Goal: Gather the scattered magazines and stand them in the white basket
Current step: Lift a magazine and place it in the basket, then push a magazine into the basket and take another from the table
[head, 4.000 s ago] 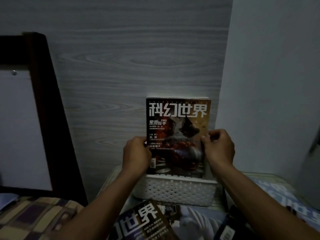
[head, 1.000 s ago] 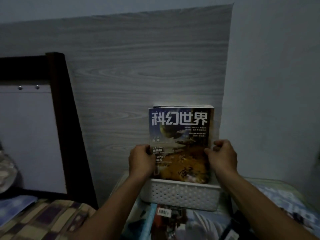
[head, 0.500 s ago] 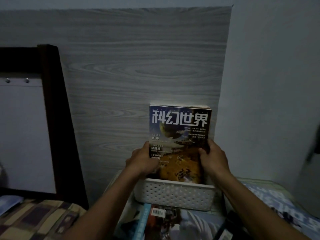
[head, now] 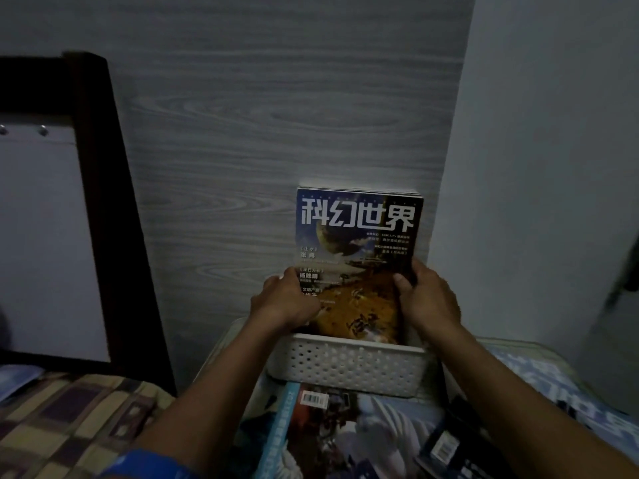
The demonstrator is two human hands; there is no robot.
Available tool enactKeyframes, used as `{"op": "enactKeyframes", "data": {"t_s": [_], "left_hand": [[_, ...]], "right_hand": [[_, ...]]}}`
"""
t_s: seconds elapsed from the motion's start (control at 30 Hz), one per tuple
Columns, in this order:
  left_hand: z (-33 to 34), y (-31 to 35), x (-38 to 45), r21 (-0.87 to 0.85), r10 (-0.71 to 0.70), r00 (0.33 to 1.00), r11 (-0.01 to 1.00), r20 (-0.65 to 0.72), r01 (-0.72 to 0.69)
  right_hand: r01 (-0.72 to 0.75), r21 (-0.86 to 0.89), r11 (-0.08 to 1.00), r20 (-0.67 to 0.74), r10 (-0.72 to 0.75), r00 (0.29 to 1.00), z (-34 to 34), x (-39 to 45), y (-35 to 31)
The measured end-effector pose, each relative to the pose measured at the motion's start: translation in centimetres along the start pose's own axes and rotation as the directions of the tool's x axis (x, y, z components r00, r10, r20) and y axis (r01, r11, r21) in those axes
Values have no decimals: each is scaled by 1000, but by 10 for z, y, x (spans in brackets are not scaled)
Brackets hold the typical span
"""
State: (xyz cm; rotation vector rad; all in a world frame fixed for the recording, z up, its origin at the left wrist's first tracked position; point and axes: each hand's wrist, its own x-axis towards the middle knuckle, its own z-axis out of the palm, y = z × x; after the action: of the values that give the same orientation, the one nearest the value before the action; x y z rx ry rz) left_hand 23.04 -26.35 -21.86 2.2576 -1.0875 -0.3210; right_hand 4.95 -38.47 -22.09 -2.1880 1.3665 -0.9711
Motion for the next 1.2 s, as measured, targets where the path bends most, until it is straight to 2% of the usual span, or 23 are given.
{"op": "enactKeyframes", "data": {"t_s": [0.07,0.17,0.23,0.3,0.37,0.43,0.5,0.53,0.6,0.67,0.73,0.8,0.83,0.97,1.03,1.1,1.17,1.2], "left_hand": [[3,1,0,30,-23,1000,999,-21,24],[6,-2,-1,-24,-13,998,1000,-63,11],[7,-2,-5,-123,37,984,991,-174,-60],[6,-3,-15,-220,55,944,967,-325,-132],[5,-6,-28,-243,45,901,956,-431,-164],[9,-8,-54,-156,120,852,961,-510,-229],[19,-3,-89,-32,285,792,933,-539,-358],[25,3,-110,-10,350,779,909,-520,-416],[36,18,-149,-78,406,827,880,-390,-469],[48,36,-179,-156,408,899,888,-161,-432],[62,51,-202,-108,409,912,909,45,-402],[73,65,-213,-48,376,911,926,167,-374],[76,69,-214,-17,347,916,936,202,-351],[86,76,-210,66,191,956,975,223,-210],[91,77,-206,-28,164,977,986,135,-162],[95,86,-203,-203,119,993,972,13,-114],[97,102,-199,-402,49,998,915,30,-33],[98,109,-196,-423,47,997,906,57,-19]], "right_hand": [[29,-112,993,-42,-34,999,2,-1,2],[21,-223,975,-39,-30,999,9,-2,-4],[-31,-158,987,3,32,999,6,-4,-6],[-107,5,994,65,106,992,-8,-11,-6],[-110,101,989,78,102,992,-27,-24,-1],[-29,100,995,53,24,998,-52,-48,12],[61,88,994,74,-68,995,-81,-78,31],[86,78,993,111,-95,989,-97,-95,43],[103,43,994,192,-109,975,-126,-131,64],[149,-69,986,232,-130,964,-148,-161,82],[231,-275,933,273,-155,949,-163,-186,92],[289,-437,852,326,-149,933,-171,-203,99],[298,-453,840,342,-145,928,-171,-209,102],[265,-428,864,301,-140,943,-157,-247,119],[207,-421,883,277,-92,956,-149,-261,126],[169,-392,904,256,-69,964,-148,-265,129],[172,-395,902,249,-74,966,-150,-263,127],[179,-397,900,248,-82,965,-150,-262,126]]}}
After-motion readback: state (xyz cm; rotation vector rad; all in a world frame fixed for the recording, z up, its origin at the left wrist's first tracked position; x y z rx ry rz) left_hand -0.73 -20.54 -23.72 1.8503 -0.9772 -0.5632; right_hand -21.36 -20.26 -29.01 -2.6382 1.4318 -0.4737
